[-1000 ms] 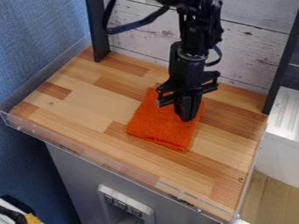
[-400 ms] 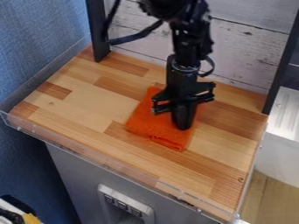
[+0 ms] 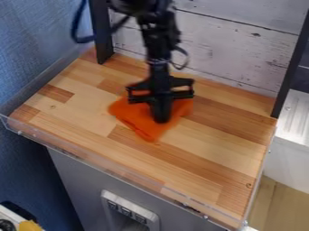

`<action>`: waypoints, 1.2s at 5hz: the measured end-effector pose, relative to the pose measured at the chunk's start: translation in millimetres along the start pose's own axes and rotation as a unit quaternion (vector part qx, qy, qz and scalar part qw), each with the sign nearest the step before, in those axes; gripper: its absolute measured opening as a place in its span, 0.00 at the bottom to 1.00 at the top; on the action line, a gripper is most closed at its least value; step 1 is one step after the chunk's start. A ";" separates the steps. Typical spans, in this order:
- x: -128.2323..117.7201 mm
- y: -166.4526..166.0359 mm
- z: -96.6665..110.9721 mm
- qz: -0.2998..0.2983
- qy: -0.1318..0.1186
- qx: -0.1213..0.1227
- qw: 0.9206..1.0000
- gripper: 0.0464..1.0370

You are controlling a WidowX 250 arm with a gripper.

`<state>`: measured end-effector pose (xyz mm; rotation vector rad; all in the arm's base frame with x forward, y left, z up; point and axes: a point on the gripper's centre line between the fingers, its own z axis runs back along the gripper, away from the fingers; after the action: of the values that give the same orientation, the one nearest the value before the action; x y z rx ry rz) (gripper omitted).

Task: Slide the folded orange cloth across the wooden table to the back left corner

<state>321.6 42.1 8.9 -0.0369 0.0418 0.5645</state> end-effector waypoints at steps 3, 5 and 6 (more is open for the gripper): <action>51.5 62.7 3.8 -0.193 -0.021 -0.013 0.981 0.01; 52.2 85.8 5.5 -0.261 -0.031 0.003 0.965 0.01; 48.2 99.9 5.0 -0.272 -0.030 0.014 0.962 0.01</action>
<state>308.9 152.4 9.1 -0.0022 -0.0199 0.0132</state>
